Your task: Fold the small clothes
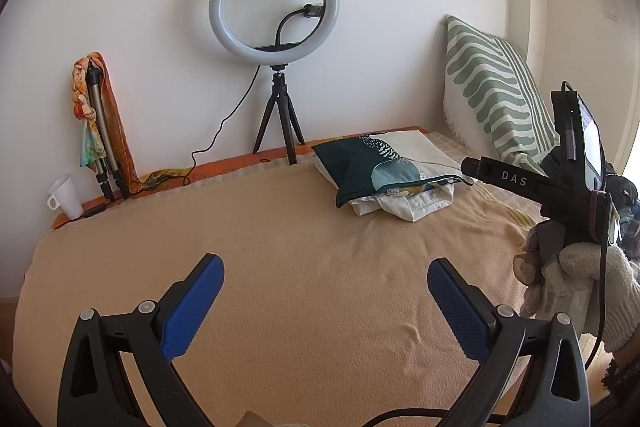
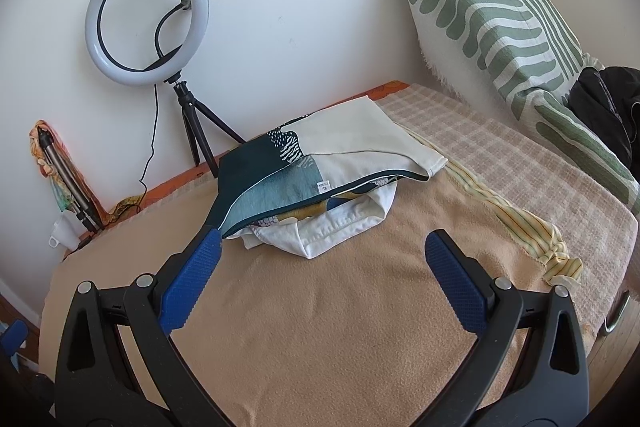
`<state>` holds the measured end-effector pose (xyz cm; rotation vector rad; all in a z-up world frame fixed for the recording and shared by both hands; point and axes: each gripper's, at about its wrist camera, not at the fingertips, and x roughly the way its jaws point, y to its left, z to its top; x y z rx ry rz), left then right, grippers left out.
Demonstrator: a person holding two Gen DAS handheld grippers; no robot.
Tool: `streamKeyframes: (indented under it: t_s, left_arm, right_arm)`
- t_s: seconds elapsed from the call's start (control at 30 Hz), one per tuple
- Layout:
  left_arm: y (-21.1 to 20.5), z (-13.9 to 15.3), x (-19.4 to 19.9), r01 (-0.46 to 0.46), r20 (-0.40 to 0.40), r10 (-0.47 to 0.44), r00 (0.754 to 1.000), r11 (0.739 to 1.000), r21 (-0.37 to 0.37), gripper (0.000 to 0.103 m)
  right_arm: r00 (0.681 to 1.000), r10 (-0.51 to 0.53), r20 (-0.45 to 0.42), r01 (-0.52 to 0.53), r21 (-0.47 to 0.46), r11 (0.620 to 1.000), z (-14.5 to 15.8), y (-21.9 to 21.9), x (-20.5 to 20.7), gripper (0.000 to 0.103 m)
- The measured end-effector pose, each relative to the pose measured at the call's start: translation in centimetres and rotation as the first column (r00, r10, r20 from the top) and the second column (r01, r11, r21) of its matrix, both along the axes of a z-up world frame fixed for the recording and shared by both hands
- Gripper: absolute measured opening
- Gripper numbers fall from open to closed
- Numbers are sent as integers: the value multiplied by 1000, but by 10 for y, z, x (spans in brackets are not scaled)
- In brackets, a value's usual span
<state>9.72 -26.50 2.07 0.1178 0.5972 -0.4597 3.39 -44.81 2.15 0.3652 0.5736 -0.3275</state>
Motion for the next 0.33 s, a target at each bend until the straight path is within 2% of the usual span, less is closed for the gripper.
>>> streamKeyframes:
  t_s: [0.2, 0.33]
  left_arm:
    - [-3, -3, 2, -17, 4, 17, 1000, 1000, 1, 103]
    - [-8, -8, 6, 4, -31, -4, 1000, 1000, 0, 103]
  right_arm:
    - [1000, 7, -7, -7, -1, 1000, -4, -1, 2, 103]
    - [1000, 16, -16, -16, -4, 1000, -6, -6, 5, 103]
